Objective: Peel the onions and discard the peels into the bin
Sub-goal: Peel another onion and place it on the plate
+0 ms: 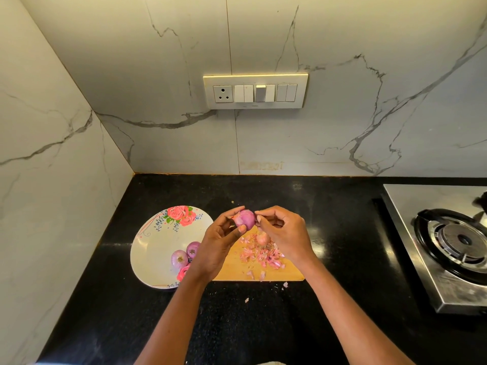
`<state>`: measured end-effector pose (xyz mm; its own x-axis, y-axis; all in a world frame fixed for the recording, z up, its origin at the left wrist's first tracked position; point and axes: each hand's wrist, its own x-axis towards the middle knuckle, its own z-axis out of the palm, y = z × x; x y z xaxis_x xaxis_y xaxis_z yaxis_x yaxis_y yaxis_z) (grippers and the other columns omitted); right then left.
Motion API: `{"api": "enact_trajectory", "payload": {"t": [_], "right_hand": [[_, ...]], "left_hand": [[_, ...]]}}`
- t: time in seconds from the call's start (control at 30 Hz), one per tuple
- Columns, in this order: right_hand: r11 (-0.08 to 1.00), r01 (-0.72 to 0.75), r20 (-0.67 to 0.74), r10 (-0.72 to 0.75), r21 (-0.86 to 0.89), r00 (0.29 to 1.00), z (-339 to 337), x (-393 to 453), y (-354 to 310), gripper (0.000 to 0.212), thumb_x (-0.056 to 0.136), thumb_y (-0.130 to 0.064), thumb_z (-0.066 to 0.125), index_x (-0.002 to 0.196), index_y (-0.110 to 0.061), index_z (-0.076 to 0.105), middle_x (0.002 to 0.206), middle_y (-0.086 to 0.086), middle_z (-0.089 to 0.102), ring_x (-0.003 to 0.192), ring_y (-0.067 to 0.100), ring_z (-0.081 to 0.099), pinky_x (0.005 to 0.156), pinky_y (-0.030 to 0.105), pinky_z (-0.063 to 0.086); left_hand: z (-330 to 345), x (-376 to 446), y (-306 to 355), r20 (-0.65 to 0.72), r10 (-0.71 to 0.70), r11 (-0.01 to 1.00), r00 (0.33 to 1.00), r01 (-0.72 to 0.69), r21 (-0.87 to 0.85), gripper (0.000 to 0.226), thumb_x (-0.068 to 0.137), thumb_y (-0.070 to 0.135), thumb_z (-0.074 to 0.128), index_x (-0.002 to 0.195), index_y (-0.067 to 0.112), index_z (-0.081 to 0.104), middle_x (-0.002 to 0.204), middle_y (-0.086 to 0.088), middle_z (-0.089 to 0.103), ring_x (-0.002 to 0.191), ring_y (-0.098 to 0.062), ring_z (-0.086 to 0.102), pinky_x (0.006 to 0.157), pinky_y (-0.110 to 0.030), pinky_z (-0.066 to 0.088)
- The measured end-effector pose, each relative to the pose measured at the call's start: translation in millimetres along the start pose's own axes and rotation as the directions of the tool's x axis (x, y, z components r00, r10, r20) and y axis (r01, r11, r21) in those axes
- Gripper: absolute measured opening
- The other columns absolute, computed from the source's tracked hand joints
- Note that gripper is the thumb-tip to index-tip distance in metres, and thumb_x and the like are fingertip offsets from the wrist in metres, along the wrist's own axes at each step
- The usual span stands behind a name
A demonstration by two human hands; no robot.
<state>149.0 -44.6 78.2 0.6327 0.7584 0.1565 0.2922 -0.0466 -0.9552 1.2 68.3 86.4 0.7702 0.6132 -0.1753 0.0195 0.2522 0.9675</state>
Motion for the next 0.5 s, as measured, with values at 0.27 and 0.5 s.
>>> {"api": "enact_trajectory", "payload": {"t": [0.27,0.5], "right_hand": [[0.976,-0.131,-0.045,0.125,-0.173,0.991,-5,6,12,0.019,0.098,-0.011,0.064,0.104,-0.026,0.075,0.096,-0.019,0.071,0.089,-0.010,0.067,0.077,0.010,0.053],[0.994,-0.107,0.073,0.104,0.036,0.992,-1,7,-5,0.022,0.096,-0.028,0.070,0.117,-0.025,0.072,0.114,-0.015,0.073,0.104,-0.005,0.067,0.084,0.012,0.052]], "left_hand": [[0,4,1,-0.024,-0.082,0.960,0.996,0.072,-0.272,0.049,0.086,0.015,0.065,0.134,0.018,0.058,0.136,-0.010,0.063,0.124,-0.027,0.064,0.098,-0.032,0.056],[2,5,4,-0.040,-0.089,0.963,0.995,0.076,-0.260,0.048,0.090,0.020,0.062,0.137,0.013,0.055,0.130,-0.011,0.068,0.120,-0.026,0.066,0.096,-0.031,0.057]]}}
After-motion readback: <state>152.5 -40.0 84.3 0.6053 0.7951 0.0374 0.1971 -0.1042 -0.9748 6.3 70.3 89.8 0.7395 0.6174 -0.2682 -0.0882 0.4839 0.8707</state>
